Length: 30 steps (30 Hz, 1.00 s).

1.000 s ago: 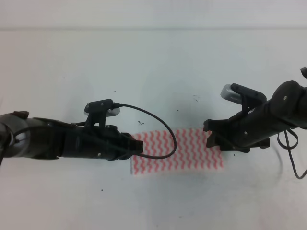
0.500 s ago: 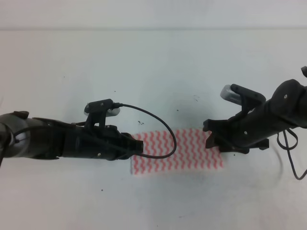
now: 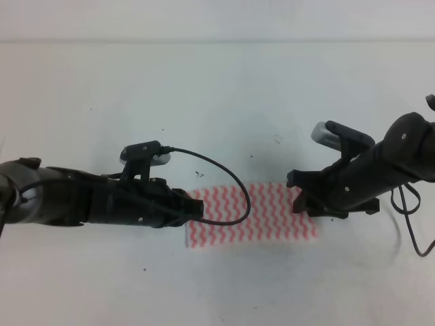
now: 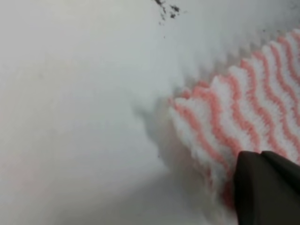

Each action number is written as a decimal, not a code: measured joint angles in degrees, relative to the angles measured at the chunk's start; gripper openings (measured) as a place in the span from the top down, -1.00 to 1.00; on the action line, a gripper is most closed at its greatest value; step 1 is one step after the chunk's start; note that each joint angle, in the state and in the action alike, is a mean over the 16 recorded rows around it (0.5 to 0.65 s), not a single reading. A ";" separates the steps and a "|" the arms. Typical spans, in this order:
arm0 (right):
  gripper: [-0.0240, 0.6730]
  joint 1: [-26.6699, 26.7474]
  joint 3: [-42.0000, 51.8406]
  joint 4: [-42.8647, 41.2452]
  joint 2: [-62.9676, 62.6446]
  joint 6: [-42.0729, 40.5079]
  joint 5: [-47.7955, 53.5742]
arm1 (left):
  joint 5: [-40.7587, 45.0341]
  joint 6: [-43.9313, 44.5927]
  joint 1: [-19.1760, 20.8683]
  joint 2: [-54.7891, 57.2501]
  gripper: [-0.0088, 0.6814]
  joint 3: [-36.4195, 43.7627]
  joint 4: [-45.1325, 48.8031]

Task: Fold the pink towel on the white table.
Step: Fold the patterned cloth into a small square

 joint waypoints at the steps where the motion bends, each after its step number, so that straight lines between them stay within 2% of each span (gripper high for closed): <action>1: 0.35 0.00 0.05 -0.07 0.16 -0.02 0.13 | 0.01 0.00 0.00 0.00 0.98 0.00 0.01; 18: 0.89 0.00 -1.61 0.39 0.77 -0.14 1.38 | 0.10 -0.16 0.02 -0.02 0.98 0.03 0.96; 22: 0.96 0.00 -2.56 1.33 -0.17 -1.25 2.38 | 0.15 -0.39 0.03 -0.02 0.98 0.08 1.50; 30: 0.97 0.43 -3.97 7.90 -2.65 -7.31 3.58 | 0.18 -0.89 0.03 -0.02 0.98 0.08 2.15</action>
